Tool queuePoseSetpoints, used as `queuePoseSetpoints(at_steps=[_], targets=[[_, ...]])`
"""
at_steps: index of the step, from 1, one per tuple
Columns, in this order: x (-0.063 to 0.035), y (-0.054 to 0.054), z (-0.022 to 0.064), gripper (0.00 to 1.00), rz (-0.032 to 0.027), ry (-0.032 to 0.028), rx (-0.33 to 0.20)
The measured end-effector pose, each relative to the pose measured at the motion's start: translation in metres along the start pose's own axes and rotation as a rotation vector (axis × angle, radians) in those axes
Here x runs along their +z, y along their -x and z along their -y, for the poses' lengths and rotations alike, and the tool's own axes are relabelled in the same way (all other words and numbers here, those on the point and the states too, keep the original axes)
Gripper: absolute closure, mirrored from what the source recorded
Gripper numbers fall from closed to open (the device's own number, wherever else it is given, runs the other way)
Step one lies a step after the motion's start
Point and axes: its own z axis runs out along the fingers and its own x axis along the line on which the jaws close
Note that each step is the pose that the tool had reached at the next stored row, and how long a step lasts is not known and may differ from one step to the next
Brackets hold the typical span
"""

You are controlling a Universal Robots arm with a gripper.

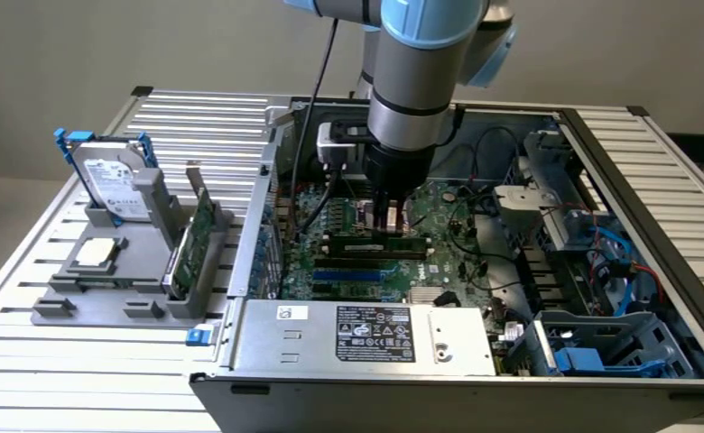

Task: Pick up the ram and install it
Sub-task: 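Insert the ram into the slot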

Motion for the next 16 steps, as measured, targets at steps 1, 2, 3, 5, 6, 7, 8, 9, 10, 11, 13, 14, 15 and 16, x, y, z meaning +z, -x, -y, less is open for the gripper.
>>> queuePoseSetpoints(at_steps=[1,2,3,5,6,7,8,9,10,11,13,14,15,16], targets=[[0.0002,-0.0001,0.0000,0.87,0.0002,0.0003,0.000],[0.0003,-0.0001,0.0001,0.87,0.0002,0.0006,0.000],[0.0005,-0.0001,0.0001,0.87,0.0003,0.0008,0.000],[0.0009,-0.0001,0.0002,0.87,0.0004,0.0011,0.000],[0.0009,-0.0001,0.0003,0.87,0.0003,0.0014,0.000],[0.0009,-0.0001,0.0003,0.87,0.0003,0.0017,0.000],[0.0009,-0.0001,0.0003,0.87,0.0003,0.0019,0.000],[0.0010,-0.0001,0.0003,0.87,0.0003,0.0022,0.000],[0.0010,-0.0001,0.0004,0.87,0.0004,0.0027,0.000],[0.0010,-0.0001,0.0003,0.87,0.0005,0.0035,0.000],[0.0009,-0.0001,0.0003,0.80,0.0006,0.0046,0.000],[0.0008,0.0000,0.0003,0.73,0.0006,0.0056,0.000],[0.0005,0.0000,0.0003,0.73,0.0006,0.0065,0.000],[-0.0001,-0.0001,0.0003,0.73,0.0002,0.0077,0.000]])
